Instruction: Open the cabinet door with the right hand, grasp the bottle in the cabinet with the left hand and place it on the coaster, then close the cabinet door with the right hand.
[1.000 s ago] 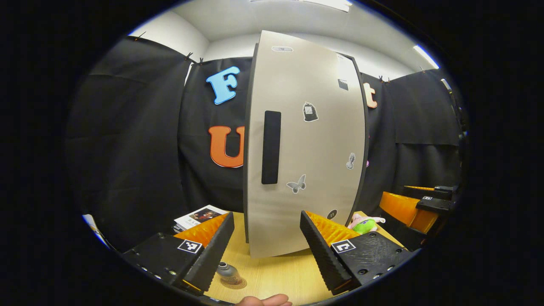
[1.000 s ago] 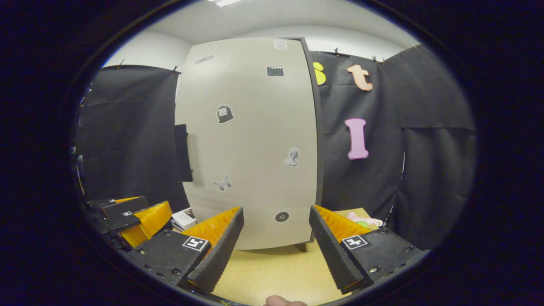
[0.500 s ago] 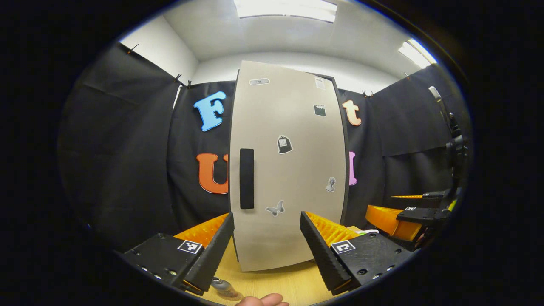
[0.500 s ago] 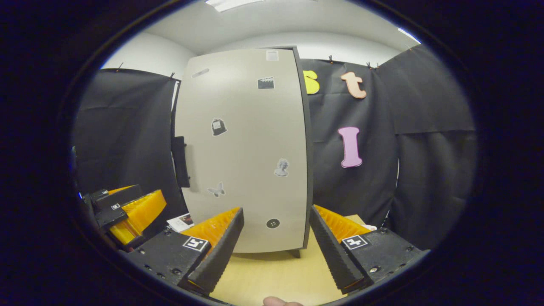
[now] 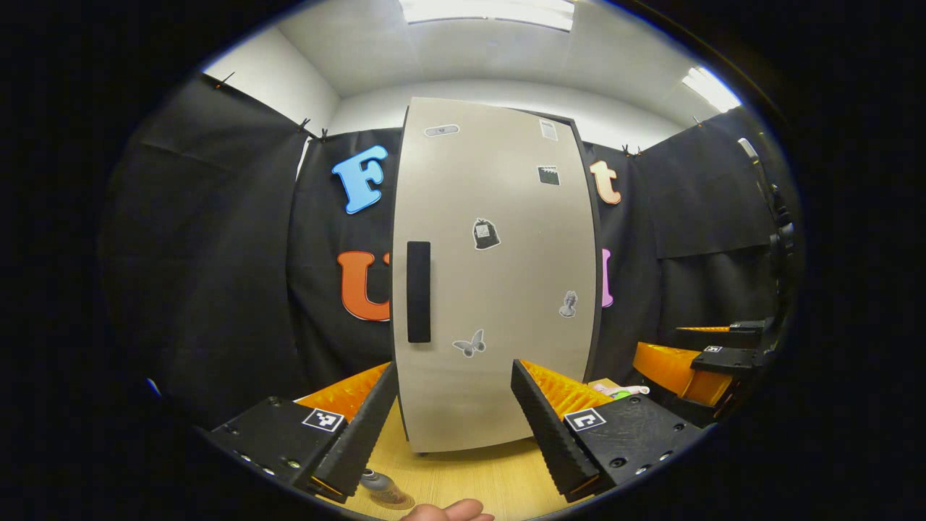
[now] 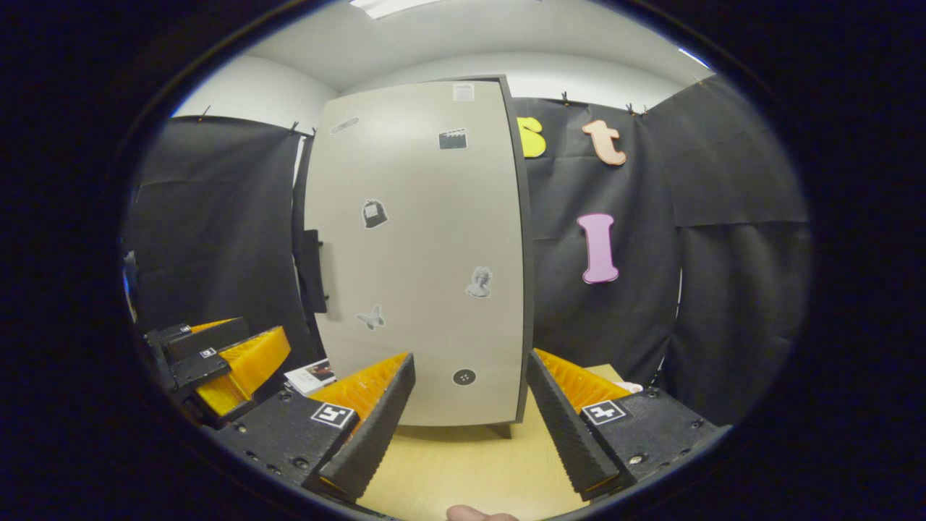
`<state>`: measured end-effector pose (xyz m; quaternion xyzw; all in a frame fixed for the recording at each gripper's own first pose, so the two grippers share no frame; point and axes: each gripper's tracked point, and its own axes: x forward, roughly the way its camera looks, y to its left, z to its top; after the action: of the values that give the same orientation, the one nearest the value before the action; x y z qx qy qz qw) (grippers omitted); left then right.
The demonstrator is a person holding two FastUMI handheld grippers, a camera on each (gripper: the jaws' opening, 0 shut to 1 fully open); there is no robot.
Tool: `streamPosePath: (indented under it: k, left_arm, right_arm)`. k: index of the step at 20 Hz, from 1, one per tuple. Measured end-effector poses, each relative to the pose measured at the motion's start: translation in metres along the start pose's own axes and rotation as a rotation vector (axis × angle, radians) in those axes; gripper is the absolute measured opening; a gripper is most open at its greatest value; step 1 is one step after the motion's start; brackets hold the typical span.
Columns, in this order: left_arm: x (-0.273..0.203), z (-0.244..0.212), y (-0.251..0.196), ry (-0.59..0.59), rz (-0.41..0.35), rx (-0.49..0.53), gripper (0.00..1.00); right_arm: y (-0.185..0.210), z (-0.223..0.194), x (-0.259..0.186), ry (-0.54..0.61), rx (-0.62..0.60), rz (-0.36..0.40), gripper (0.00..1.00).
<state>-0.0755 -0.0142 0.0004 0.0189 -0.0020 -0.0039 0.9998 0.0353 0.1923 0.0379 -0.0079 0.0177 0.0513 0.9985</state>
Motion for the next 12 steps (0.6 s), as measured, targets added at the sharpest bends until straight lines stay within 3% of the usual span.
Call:
streamPosePath:
  k: [9, 10, 12]
  left_arm:
    - [-0.0002, -0.0044, -0.0003, 0.024, 0.004, -0.006, 0.95]
    - [0.0002, -0.0056, 0.0004, 0.029, 0.007, -0.006, 0.95]
    - [0.0008, -0.0068, 0.0004, 0.03, 0.007, -0.009, 0.95]
  right_arm:
    - [0.0003, -0.0041, -0.0005, 0.013, -0.001, 0.011, 0.95]
    - [0.0002, -0.003, -0.001, 0.011, -0.001, 0.012, 0.99]
    - [-0.0005, -0.0019, -0.0022, 0.006, -0.003, 0.011, 0.95]
